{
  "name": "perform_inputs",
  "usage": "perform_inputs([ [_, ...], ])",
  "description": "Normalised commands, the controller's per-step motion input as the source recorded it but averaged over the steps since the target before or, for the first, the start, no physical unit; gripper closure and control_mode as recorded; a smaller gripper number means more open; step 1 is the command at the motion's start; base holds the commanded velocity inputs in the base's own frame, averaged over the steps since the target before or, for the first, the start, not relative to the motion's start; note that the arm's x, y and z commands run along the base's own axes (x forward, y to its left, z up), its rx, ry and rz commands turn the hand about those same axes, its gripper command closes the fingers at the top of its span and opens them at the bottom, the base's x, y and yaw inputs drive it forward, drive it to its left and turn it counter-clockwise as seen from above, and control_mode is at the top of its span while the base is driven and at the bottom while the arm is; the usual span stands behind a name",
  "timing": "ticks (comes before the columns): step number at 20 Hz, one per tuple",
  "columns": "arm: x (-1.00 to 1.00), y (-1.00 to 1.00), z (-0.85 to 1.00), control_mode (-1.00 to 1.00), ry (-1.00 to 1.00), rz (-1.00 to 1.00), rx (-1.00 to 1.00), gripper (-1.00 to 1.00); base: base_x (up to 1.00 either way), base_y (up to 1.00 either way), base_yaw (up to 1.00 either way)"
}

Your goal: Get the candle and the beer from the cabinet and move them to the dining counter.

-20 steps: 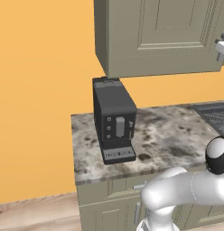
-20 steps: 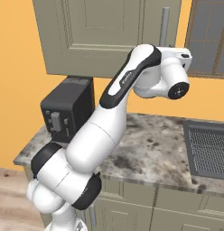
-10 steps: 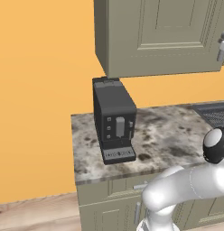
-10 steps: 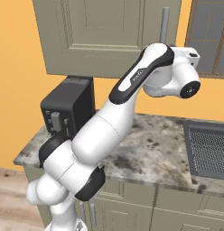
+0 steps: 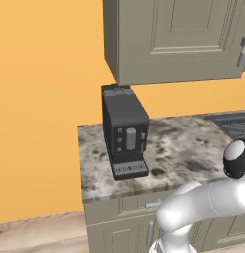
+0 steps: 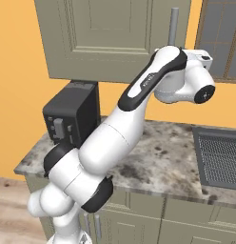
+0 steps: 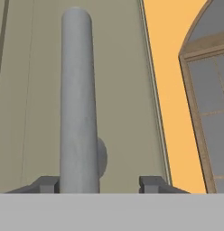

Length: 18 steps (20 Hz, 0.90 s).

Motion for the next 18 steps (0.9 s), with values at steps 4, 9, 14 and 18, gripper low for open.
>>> perform_inputs([
  [4,0.00,0.00,0.00,-1.00,0.00,0.00,0.00,1.00,0.00,0.00,0.00],
  [9,0.00,0.00,0.00,-1.00,0.00,0.00,0.00,1.00,0.00,0.00,0.00],
  [14,-0.01,0.00,0.00,-1.00,0.00,0.00,0.00,1.00,0.00,0.00,0.00],
  [18,-0.20,0.11,0.00,-1.00,0.00,0.03,-0.01,1.00,0.00,0.00,0.00],
])
